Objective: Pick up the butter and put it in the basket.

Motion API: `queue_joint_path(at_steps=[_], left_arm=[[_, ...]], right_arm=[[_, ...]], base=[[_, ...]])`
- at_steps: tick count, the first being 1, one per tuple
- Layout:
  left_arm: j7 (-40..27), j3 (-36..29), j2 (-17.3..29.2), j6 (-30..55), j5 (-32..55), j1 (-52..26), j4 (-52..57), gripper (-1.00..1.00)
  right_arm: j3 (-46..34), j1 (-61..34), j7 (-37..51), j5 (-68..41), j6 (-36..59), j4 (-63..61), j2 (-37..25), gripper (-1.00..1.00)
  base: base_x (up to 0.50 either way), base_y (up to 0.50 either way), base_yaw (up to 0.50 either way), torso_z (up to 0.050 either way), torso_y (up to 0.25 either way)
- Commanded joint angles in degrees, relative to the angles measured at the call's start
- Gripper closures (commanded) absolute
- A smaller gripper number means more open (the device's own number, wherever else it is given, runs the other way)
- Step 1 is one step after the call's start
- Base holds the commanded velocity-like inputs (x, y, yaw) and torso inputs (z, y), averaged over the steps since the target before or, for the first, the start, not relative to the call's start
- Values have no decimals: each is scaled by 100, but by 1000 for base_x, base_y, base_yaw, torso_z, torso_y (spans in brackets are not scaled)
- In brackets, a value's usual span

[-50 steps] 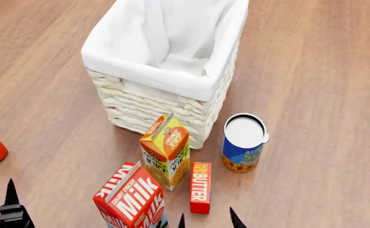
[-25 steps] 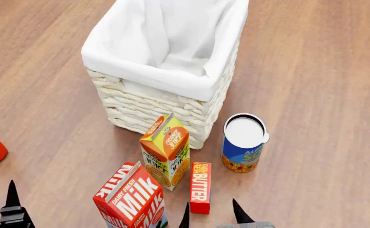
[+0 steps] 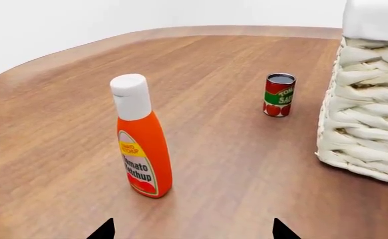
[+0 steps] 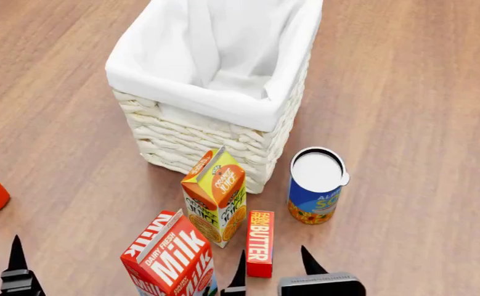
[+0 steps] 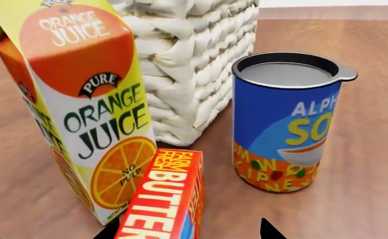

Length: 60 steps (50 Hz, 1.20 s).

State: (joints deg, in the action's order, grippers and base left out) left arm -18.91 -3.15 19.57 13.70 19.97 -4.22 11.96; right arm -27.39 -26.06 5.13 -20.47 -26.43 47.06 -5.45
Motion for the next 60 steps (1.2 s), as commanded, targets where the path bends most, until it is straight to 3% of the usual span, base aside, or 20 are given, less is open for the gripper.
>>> queue_joint_path(at_steps=[1, 20, 21, 35, 51, 60], left_arm=[[2, 194, -161, -64, -68, 43, 101, -100], [-41, 207, -128, -54, 5, 95, 221, -100], [-38, 205, -127, -60, 6, 88, 209, -100], [-54, 210, -110, -78, 41, 67, 189, -100], [-97, 179, -97, -54, 55, 54, 206, -100], [-97, 142, -98, -68, 46, 8, 141, -100]], right_arm=[[41, 139, 263, 254, 326, -326, 12, -100], [-118, 203, 547, 361, 678, -816, -109, -100], [-123, 206, 566, 377, 657, -820, -110, 100], [-181, 239, 609, 392, 515, -845, -103, 100], [-291, 1398, 1904, 677, 2319, -4620, -993, 100], [-398, 1600, 2198, 768, 3166, -5854, -1287, 100]], base=[[0, 0, 0, 0, 0], [0, 0, 0, 0, 0], [0, 0, 0, 0, 0], [0, 0, 0, 0, 0], [0, 0, 0, 0, 0], [0, 0, 0, 0, 2]])
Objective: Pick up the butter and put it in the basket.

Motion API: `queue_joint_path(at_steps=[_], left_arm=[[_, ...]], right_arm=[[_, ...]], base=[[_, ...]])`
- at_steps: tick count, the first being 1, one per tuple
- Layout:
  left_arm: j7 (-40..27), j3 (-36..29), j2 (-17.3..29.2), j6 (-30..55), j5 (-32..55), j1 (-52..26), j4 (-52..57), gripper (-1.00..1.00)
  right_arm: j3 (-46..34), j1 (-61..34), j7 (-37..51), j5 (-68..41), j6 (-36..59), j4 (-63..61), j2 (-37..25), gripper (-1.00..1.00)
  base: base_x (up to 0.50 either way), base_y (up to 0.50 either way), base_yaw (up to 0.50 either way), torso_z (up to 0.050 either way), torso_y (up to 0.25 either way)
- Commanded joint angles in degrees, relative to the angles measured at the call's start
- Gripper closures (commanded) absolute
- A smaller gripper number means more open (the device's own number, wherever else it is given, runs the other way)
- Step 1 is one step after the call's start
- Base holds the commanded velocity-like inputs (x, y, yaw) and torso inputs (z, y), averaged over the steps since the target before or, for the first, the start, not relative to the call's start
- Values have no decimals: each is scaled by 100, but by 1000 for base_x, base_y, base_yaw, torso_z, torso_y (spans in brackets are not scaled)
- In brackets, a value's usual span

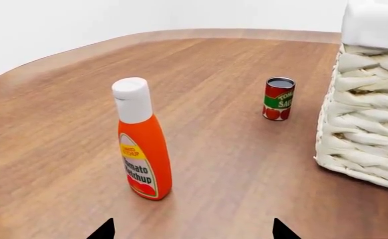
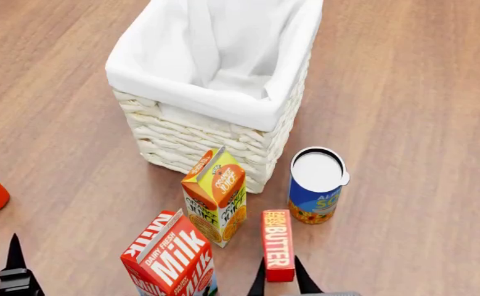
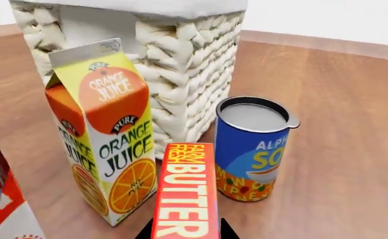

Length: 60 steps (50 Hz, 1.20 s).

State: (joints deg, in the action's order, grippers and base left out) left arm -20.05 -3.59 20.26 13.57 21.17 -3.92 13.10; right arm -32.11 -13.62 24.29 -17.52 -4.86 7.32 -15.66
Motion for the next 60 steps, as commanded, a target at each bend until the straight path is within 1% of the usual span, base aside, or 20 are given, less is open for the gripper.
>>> queue_joint_path(at_steps=[1, 6, 20, 24, 29, 36, 40, 48, 54, 60], left_arm=[[14, 183, -166, -50, -73, -25, 32, -100], [7, 169, -170, -60, -75, -43, 5, -100], [-9, 115, -180, -127, -112, -60, -70, -100], [-18, 114, -170, -115, -103, -64, -58, -100], [-30, 101, -164, -111, -101, -57, -41, -100], [-33, 84, -168, -133, -103, -83, -83, -100], [-43, 74, -173, -142, -104, -93, -92, -100], [-48, 50, -174, -170, -114, -112, -131, -100], [-42, 27, -180, -202, -126, -143, -197, -100], [-36, 12, -187, -235, -129, -182, -270, -100]], right_arm=[[57, 377, 315, 481, 1137, -2050, -304, 100], [37, 452, 436, 550, 1357, -2505, -413, 100], [247, 569, 1028, 650, 3046, -4801, -958, 100], [279, 494, 1135, 660, 3534, -5280, -1042, 100], [298, 212, 1247, 621, 4425, -5991, -1090, 100], [511, -99, 1306, 430, 5226, -6531, -1113, 100], [782, -281, 1478, 48, 5528, -6725, -1274, 100], [1118, -687, 2494, -1419, 5466, -6718, -2073, 100], [1729, -800, 2719, -2190, 5572, -6633, -2389, 100], [2170, -862, 2675, -2604, 5606, -6342, -2541, 100]], base=[[0, 0, 0, 0, 0], [0, 0, 0, 0, 0], [0, 0, 0, 0, 1], [0, 0, 0, 0, 3], [0, 0, 0, 0, 0], [0, 0, 0, 0, 1], [0, 0, 0, 0, 3], [0, 0, 0, 2, 0], [0, 0, 0, 0, 2], [0, 0, 0, 0, 2]])
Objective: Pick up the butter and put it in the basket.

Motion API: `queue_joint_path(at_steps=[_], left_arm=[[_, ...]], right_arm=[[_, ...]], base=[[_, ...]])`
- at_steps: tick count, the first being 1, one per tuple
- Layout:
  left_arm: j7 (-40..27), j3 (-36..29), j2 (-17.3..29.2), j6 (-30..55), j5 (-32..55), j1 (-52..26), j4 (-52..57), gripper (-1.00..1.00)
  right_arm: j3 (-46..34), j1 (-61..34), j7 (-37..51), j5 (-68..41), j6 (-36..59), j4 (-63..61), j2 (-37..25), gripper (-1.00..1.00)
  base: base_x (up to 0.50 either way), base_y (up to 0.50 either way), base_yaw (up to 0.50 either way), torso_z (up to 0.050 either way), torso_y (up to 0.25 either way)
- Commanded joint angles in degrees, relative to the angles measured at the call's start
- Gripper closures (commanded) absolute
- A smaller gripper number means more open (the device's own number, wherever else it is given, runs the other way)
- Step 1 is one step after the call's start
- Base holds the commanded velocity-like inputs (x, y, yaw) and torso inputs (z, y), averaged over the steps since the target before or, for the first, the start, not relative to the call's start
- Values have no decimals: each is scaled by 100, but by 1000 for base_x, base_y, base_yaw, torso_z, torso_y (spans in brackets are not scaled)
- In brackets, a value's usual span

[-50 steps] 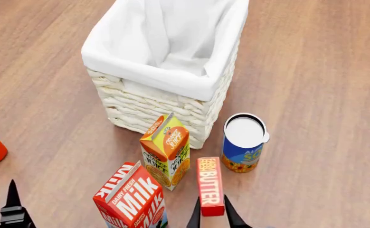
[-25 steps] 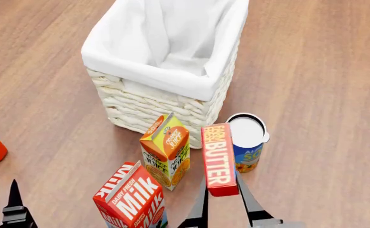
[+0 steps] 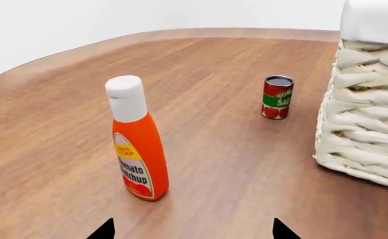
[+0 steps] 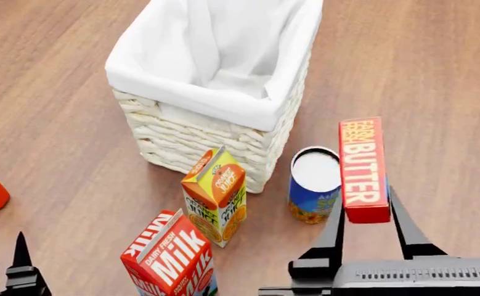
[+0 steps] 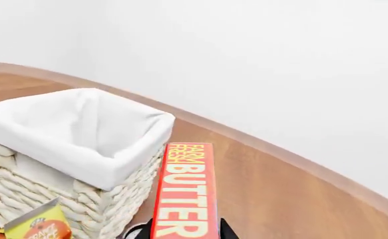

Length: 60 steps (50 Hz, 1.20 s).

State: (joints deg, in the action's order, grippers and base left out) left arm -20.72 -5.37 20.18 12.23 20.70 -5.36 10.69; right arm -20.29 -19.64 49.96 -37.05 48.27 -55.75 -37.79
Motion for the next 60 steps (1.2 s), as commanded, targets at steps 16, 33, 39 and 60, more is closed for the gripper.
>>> queue_joint_path(at_steps=[16, 33, 39, 60], left_arm=[[-9, 143, -185, -117, -87, -26, -8, -100], [-53, 117, -177, -106, -54, 10, 69, -100], [-55, 80, -193, -143, -76, 15, 25, -100], [-77, -9, -215, -125, -55, 6, -22, -100]], right_arm=[[1588, -900, -177, -1465, 652, 1012, -562, 100], [1555, -2075, -710, -1968, 1002, 2233, -491, 100], [1231, -2953, -944, -2050, 1430, 2967, -408, 100], [837, -4579, -1660, -1810, 1575, 5241, 43, 100]], base=[[0, 0, 0, 1, 1], [0, 0, 0, 0, 1], [0, 0, 0, 2, 2], [0, 0, 0, 0, 1]])
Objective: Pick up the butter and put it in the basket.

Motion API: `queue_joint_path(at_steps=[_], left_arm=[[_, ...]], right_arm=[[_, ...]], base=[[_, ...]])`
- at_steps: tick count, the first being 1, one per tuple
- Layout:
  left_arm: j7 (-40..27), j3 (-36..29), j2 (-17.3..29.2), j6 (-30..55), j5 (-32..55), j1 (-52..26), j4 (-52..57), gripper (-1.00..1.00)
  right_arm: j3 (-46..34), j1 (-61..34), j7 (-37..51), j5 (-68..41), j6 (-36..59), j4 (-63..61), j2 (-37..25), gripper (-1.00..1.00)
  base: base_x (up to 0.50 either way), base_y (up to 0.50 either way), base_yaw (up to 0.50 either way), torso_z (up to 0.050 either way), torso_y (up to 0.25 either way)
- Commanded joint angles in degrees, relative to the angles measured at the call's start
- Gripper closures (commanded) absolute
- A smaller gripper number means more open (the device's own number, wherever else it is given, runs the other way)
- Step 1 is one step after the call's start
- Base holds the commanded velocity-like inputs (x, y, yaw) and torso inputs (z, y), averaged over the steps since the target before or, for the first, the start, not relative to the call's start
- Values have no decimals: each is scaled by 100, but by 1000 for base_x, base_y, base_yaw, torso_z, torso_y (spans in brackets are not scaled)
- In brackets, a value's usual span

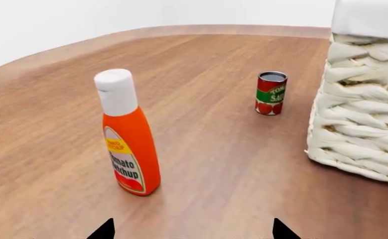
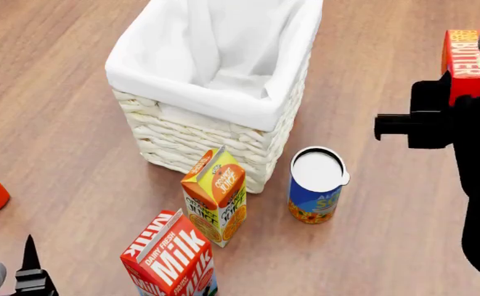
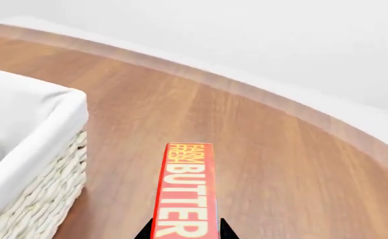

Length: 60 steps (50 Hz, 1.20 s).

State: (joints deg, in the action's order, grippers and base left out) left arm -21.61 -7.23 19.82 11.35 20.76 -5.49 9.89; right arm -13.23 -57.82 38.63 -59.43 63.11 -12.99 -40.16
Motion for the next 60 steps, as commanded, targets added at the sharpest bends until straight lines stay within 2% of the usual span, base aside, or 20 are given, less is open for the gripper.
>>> queue_joint_path(at_steps=[1, 6, 14, 27, 46, 60], left_arm=[[18, 168, -185, -43, -61, 8, 33, -100], [28, 134, -197, -61, -66, 7, -18, -100], [17, 114, -181, -74, -73, 26, -5, -100], [-31, 222, -142, -50, 50, 27, 46, -100], [-89, 245, -107, -5, 127, 39, 150, -100], [-115, 285, -73, 23, 201, 18, 183, -100]], right_arm=[[163, -830, -545, 421, 98, 1125, 302, 100], [128, -1013, -606, 452, 149, 1473, 338, 100], [-486, -1857, -952, 751, 401, 2249, 592, 100], [-1218, -2839, -1756, 1353, -165, 3731, 1352, 100], [-1775, -3632, -2370, 1719, -484, 4739, 2059, 100], [-2354, -4053, -3382, 2036, -1031, 5884, 2752, 100]], base=[[0, 0, 0, 0, 0], [0, 0, 0, 0, 2], [0, 0, 0, 0, 1], [0, 0, 0, 1, 2], [0, 0, 0, 1, 1], [0, 0, 0, 0, 1]])
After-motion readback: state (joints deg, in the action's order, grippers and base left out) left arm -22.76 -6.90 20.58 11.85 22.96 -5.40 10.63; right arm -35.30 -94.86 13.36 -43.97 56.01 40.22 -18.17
